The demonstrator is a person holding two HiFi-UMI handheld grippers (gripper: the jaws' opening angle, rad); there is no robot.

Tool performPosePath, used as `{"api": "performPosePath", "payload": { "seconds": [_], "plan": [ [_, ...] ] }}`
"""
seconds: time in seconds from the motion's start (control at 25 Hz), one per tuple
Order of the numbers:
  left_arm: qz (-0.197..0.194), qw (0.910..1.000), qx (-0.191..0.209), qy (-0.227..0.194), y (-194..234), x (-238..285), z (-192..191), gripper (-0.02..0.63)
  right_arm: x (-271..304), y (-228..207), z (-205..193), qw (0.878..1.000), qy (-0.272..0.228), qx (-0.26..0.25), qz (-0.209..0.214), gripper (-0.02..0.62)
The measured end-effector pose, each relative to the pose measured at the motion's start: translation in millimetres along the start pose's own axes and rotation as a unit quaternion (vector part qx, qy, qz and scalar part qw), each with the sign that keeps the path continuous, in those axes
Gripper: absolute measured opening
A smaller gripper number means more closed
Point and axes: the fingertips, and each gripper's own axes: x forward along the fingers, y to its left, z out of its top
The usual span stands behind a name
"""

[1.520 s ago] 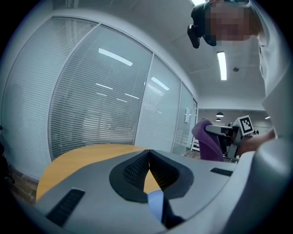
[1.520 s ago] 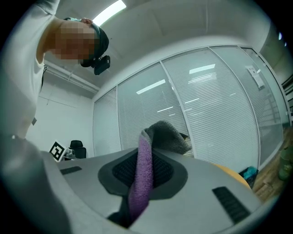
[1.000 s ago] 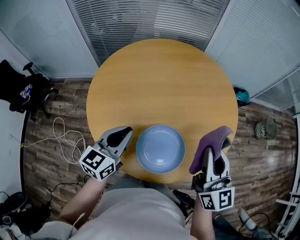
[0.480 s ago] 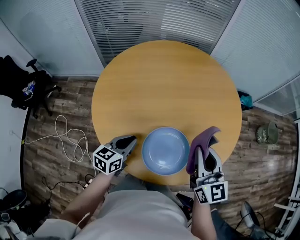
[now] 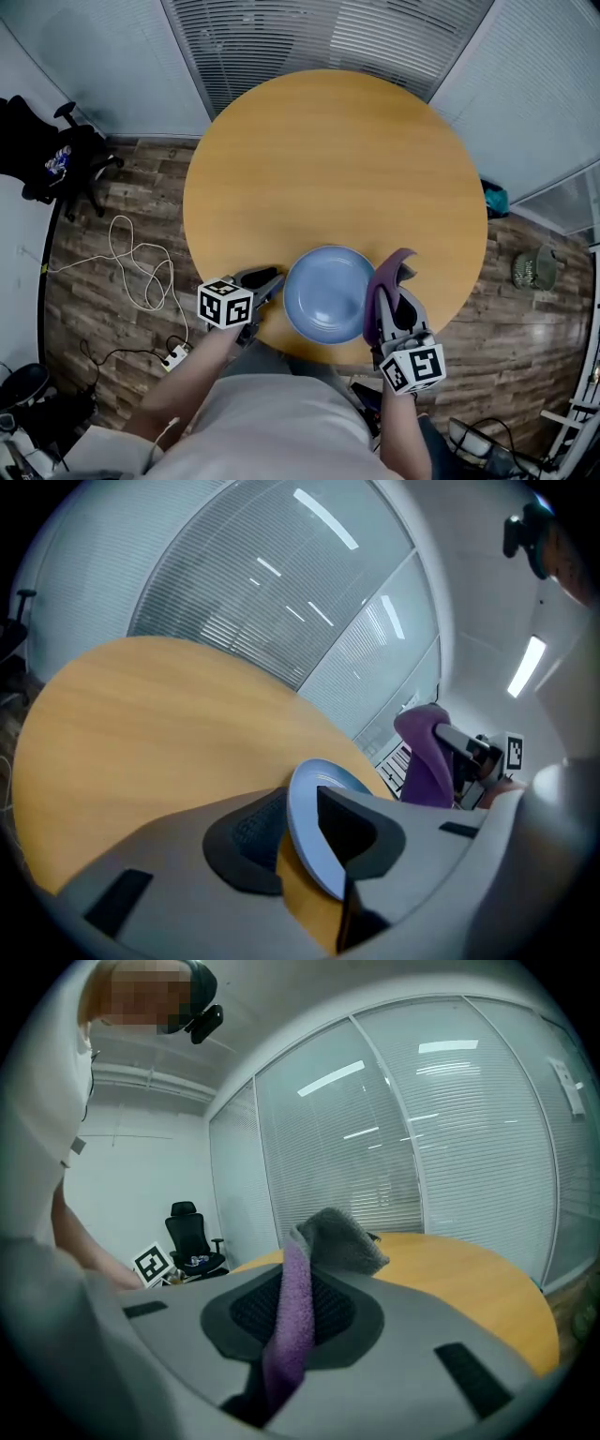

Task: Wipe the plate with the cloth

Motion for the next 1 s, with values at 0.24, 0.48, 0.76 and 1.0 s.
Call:
{"api": "performPosePath", "payload": {
  "seconds": [0.24, 0.48, 0.76, 1.0],
  "plan": [
    [-0.003, 0.9991, -0.029, 0.032, 1, 10, -22, 0.132, 13, 9, -14, 0.999, 0.027, 0.005, 0.016, 0.051],
    [0.013, 0.9952, -0.05, 0.083, 7, 22, -46, 0.137, 25, 28, -14, 0.999, 0.031, -0.001, 0.044, 0.051],
    [0.003, 0.9911, -0.066, 0.115, -3, 39, -60, 0.192, 27, 30, -18, 0.998, 0.036, -0.002, 0.053, 0.051],
    [0.029, 0.989, -0.071, 0.126, 2, 43, -58, 0.196, 29, 31, -17, 0.998, 0.034, -0.001, 0.053, 0.051]
  ]
}}
